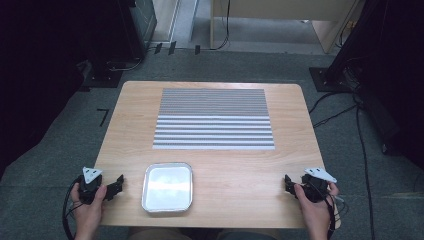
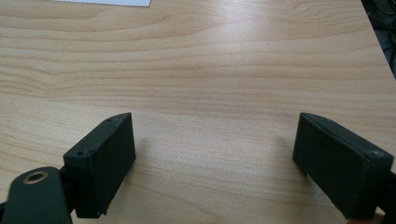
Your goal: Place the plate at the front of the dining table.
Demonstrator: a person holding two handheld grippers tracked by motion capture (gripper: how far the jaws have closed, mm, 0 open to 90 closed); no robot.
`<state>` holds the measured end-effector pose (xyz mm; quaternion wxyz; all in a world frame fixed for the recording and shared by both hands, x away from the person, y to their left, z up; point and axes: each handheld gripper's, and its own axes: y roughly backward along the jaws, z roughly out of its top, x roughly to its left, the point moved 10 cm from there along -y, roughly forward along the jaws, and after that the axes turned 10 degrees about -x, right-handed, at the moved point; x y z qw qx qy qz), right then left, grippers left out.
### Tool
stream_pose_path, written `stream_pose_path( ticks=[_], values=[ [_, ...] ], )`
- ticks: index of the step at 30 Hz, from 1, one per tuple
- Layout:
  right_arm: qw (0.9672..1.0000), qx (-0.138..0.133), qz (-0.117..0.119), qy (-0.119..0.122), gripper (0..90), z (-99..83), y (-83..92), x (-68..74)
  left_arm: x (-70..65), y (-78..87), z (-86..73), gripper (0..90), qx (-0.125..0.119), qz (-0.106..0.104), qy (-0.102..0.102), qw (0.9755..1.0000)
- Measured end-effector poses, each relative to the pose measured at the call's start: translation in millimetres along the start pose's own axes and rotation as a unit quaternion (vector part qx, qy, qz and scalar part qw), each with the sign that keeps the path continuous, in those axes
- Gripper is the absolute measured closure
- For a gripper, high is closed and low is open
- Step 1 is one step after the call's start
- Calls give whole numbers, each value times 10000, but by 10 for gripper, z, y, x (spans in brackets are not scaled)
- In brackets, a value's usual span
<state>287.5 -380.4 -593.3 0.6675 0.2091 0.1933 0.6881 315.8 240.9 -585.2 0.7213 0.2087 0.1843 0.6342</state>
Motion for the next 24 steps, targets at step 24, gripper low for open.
stream_pose_path(
  ticks=[24],
  values=[
    [9980,-298,32,-555,136,200,175,161,-62,171,180,170,-333,86,214,9992]
  ],
)
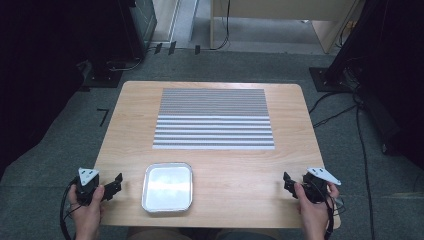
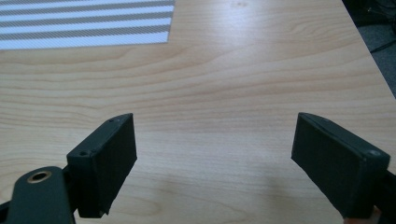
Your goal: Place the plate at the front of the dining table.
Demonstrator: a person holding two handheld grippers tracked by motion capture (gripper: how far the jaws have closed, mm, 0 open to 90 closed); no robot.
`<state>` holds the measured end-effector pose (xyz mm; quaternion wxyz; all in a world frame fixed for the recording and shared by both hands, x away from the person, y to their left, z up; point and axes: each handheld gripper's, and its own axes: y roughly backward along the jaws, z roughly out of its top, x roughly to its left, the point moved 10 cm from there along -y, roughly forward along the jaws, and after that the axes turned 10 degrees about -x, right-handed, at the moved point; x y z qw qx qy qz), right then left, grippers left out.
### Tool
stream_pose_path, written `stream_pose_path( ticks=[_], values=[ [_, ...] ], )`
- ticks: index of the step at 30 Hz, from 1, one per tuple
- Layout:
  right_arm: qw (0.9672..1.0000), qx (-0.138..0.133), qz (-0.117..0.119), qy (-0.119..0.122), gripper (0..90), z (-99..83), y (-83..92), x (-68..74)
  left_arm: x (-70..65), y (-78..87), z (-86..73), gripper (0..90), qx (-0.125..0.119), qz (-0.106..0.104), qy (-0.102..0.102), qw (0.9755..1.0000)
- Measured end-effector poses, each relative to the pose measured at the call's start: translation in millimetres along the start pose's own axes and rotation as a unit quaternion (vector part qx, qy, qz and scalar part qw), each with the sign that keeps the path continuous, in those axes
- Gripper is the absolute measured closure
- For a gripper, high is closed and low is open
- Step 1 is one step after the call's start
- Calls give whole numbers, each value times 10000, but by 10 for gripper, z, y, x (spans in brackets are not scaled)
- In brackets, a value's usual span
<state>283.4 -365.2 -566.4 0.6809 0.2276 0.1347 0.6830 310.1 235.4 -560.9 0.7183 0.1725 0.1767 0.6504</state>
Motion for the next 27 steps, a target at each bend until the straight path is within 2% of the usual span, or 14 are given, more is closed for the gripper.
stream_pose_path(
  ticks=[4,9,16,27],
  values=[
    [9999,-81,91,12,134,61,33,116,-25,34,48,170,-59,-90,58,9999],
    [9998,-112,163,-15,133,87,52,191,-52,86,122,170,-159,-177,188,9995],
    [9994,-169,295,-56,133,147,79,327,-140,150,188,170,-215,-238,158,9994],
    [9986,-245,462,-85,134,214,111,499,-260,158,182,170,-171,-321,28,9993]
  ],
)
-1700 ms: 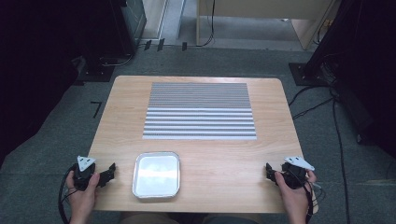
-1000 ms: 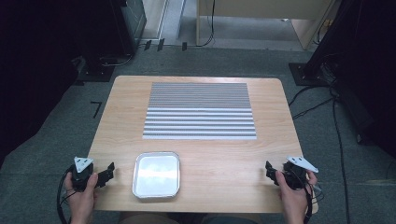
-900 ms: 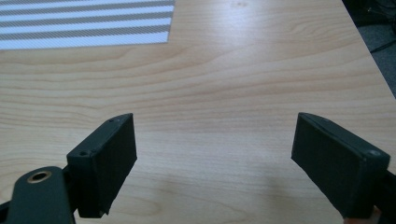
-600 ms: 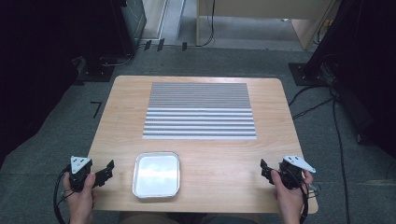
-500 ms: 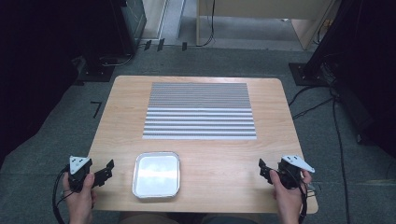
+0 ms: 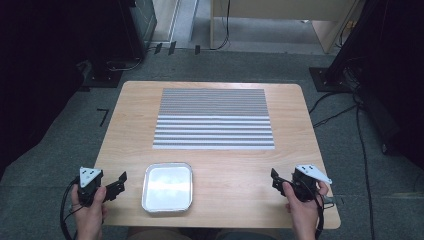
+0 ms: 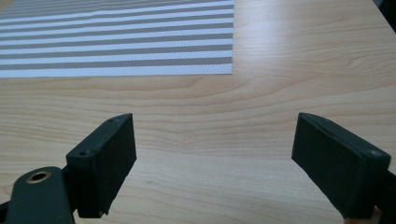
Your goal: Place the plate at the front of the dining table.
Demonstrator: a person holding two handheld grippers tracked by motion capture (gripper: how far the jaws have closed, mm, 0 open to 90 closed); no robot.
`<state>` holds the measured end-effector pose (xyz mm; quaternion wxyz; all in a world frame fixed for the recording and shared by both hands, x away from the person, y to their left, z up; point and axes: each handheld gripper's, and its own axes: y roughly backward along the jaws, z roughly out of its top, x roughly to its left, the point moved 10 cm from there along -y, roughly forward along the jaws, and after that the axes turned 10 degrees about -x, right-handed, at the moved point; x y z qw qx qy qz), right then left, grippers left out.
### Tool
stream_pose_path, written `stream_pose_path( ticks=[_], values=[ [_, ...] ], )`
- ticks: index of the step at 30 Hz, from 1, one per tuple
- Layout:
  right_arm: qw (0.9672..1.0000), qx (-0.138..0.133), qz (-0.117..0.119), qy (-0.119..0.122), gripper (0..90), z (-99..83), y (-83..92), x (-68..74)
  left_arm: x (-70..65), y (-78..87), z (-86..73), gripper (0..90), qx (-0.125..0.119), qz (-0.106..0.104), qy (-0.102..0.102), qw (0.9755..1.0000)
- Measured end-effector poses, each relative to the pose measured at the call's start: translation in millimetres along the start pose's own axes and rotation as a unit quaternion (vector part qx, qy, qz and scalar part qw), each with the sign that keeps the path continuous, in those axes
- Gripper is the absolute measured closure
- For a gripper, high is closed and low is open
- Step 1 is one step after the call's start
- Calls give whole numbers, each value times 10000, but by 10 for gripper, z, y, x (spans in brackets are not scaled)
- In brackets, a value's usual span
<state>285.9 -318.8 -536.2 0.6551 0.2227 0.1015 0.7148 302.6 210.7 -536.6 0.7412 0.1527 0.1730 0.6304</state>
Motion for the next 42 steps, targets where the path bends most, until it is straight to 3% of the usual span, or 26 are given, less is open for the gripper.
stream_pose_path(
  ticks=[4,12,22,42],
  values=[
    [9998,-77,67,-161,139,47,10,76,-33,-4,-10,170,14,-20,1,10000],
    [9998,-96,105,-140,141,65,12,162,-103,0,-6,170,-6,-73,-40,10000],
    [9999,-34,138,-34,161,40,-24,348,-192,-5,-20,170,8,-130,-170,9998],
    [9993,24,354,143,166,-1,-51,666,-370,-7,-41,170,-18,-346,-149,9993]
  ],
)
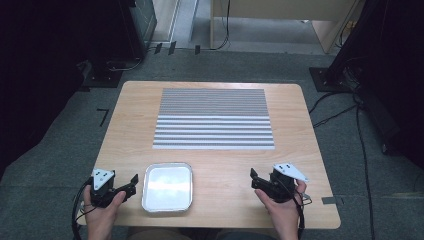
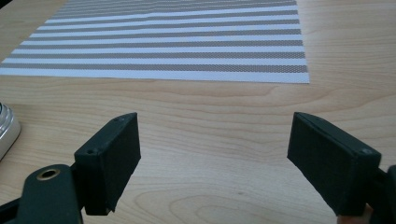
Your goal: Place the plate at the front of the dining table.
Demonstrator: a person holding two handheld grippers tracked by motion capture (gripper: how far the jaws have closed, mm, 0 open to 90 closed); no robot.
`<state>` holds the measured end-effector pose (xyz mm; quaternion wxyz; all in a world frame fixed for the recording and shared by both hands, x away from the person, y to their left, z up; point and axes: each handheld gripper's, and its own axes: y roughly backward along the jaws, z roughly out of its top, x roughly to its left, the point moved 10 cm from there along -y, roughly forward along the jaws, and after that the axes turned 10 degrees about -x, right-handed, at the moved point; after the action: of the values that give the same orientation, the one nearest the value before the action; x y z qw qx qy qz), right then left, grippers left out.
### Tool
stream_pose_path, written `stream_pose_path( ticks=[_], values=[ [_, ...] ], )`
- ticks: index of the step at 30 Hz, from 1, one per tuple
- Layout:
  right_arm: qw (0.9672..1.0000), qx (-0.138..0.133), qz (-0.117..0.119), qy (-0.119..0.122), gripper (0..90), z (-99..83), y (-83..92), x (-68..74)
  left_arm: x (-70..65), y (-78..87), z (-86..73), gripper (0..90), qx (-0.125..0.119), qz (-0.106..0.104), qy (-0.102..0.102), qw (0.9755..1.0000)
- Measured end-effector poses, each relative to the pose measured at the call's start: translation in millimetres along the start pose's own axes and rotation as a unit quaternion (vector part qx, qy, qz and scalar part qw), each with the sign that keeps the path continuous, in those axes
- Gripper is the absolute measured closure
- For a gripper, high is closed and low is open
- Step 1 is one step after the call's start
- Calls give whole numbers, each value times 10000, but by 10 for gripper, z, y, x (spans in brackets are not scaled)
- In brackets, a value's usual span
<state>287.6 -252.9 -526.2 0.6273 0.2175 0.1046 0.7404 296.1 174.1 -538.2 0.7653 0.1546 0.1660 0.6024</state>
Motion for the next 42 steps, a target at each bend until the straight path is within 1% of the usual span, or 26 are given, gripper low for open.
stream_pose_path(
  ticks=[1,7,9,10,11,12,13,14,17,18,19,24,25,26,27,28,29,30,31,32,33,35,36,37,38,42],
  values=[
    [10000,11,29,38,165,-10,-12,40,-30,-1,-6,169,8,-27,-8,10000],
    [9999,42,99,87,165,-37,-40,148,-90,-4,-11,169,2,-68,2,10000],
    [9999,55,133,93,166,-53,-51,216,-127,-5,-19,170,22,-109,-1,9999],
    [9999,55,133,93,166,-53,-51,216,-127,-5,-19,170,22,-109,-1,9999],
    [9998,83,150,116,167,-72,-56,263,-151,-3,-28,170,36,-132,-4,9999],
    [9998,83,150,116,167,-72,-56,263,-151,-3,-28,170,36,-132,-4,9999],
    [9997,79,163,145,176,-87,-59,309,-167,-3,-34,171,39,-141,7,9999],
    [9997,79,163,145,176,-87,-59,309,-184,-3,-42,171,49,-164,9,9999],
    [9996,101,204,184,176,-111,-76,402,-220,-6,-60,171,71,-199,-4,9998],
    [9996,101,204,184,176,-111,-76,402,-227,-6,-62,171,76,-208,6,9998],
    [9995,107,217,197,176,-118,-84,446,-229,-4,-59,171,70,-218,29,9997],
    [9994,115,245,226,181,-131,-106,529,-212,4,-51,174,55,-229,107,9997],
    [9991,117,322,232,207,-138,-125,574,-211,5,-51,175,59,-240,131,9996],
    [9991,117,322,232,207,-138,-125,574,-209,6,-50,175,58,-245,151,9996],
    [9989,129,417,193,224,-147,-149,624,-206,9,-47,181,53,-243,201,9995],
    [9989,129,417,193,224,-147,-149,624,-206,9,-47,209,53,-243,201,9995],
    [9982,148,566,125,262,-156,-169,692,-199,13,-37,230,23,-222,280,9994],
    [9982,148,566,125,262,-156,-169,692,-199,13,-37,235,23,-222,280,9994],
    [9975,128,677,148,316,-165,-183,769,-202,19,-30,243,12,-259,334,9991],
    [9975,128,677,148,316,-165,-183,769,-202,19,-30,248,12,-259,334,9991],
    [9972,96,722,152,382,-167,-189,841,-205,21,-27,253,6,-275,357,9990],
    [9968,50,790,109,427,-161,-191,903,-213,24,-19,274,-17,-301,436,9986],
    [9968,50,790,109,427,-161,-191,903,-213,24,-19,294,-17,-301,436,9986],
    [9967,25,803,92,443,-156,-193,928,-214,25,-17,294,-24,-302,457,9985],
    [9967,-16,811,85,453,-145,-201,965,-215,25,-17,319,-25,-308,479,9984],
    [9966,-64,818,4,475,-126,-212,1012,-217,20,-21,337,-8,-321,527,9981]
  ],
)
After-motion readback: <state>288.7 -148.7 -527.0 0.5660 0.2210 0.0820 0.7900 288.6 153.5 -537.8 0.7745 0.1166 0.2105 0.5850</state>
